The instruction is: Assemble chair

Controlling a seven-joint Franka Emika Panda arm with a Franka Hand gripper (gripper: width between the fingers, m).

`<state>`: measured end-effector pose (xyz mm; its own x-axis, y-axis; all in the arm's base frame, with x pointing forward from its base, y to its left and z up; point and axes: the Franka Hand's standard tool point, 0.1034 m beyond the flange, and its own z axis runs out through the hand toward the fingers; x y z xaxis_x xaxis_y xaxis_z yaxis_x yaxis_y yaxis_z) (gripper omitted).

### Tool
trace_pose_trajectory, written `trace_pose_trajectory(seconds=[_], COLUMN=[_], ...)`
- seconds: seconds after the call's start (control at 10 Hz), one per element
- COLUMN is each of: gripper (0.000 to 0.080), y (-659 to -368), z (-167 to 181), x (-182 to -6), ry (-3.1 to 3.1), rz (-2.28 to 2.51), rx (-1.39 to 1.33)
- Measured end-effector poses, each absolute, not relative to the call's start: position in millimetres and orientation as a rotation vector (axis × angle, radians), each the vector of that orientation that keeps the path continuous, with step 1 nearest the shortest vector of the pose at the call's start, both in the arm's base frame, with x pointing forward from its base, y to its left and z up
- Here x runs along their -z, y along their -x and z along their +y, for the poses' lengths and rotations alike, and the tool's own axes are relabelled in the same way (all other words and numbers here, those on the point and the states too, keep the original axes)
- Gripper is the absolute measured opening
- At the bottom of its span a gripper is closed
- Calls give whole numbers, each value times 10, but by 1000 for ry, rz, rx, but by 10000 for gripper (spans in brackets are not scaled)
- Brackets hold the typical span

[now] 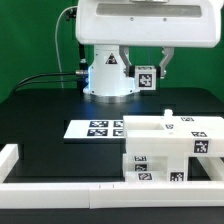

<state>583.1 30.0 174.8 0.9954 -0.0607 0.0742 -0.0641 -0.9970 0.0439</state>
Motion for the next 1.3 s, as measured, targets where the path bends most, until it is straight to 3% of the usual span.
trace_pose_trajectory(seconds=[0.3, 1.3], gripper=[282, 282], y=[-6167, -6107], z=[530, 697], x=[-1610, -1420], ry=[-3056, -3057], rz=[-69, -111], rx=[-225, -209])
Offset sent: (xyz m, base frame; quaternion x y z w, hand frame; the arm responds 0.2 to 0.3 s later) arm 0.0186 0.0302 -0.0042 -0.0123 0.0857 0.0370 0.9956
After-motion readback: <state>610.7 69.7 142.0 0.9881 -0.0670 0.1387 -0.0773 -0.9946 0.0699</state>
